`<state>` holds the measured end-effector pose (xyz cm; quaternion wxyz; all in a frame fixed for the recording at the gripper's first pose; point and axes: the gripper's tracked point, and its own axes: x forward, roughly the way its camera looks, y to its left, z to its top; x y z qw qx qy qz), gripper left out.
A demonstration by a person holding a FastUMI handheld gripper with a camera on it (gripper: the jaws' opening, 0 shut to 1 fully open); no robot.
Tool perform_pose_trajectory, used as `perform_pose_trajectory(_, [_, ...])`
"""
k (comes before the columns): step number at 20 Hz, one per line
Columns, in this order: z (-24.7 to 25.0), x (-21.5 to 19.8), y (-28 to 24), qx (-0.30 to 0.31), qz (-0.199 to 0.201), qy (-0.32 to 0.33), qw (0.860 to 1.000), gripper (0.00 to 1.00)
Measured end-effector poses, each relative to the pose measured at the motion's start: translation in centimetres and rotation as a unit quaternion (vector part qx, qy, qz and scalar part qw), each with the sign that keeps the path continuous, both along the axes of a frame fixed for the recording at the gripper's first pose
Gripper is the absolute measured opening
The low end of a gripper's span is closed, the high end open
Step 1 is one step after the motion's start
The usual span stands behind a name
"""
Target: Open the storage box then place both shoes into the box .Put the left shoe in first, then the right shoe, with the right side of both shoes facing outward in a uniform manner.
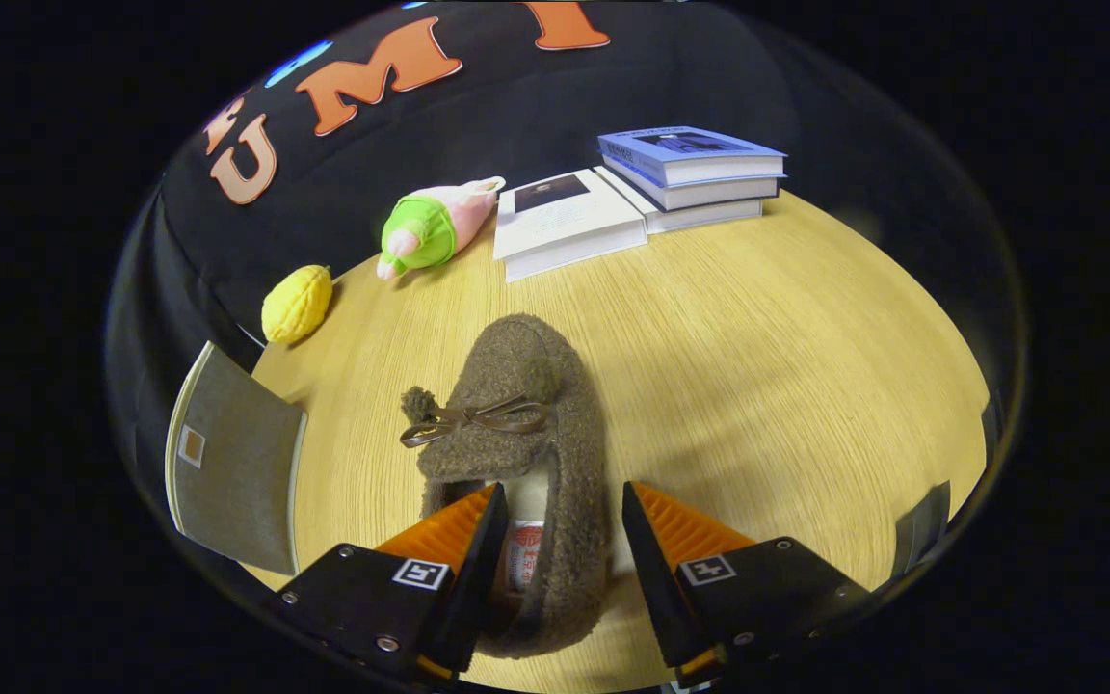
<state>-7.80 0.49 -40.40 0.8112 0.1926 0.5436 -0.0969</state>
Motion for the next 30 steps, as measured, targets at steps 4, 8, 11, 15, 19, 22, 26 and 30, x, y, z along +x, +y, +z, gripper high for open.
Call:
perform_pose_trajectory(4, [-1.1, 1.1, -0.8, 0.004, -0.029, 0.004, 1.0, 0.55])
perform_pose_trajectory(8, [-1.6, 1.6, -1.6, 0.009, -0.071, -0.003, 0.997, 0.32])
perform_pose_trajectory(11, [-1.4, 1.7, -2.1, 0.013, -0.096, -0.007, 0.995, 0.14])
perform_pose_trajectory(15, [-0.1, 1.4, -2.2, 0.005, -0.121, -0.011, 0.993, 0.06])
perform_pose_trajectory(19, [2.2, 2.6, 0.2, 0.02, -0.12, -0.035, 0.992, 0.06])
perform_pose_trajectory(22, [3.7, 3.6, 2.5, 0.03, -0.112, -0.049, 0.992, 0.06])
perform_pose_trajectory(26, [3.6, 4.0, 6.6, 0.047, -0.11, -0.04, 0.992, 0.06])
perform_pose_trajectory(30, [5.7, 5.3, 10.4, 0.057, -0.084, -0.056, 0.993, 0.06])
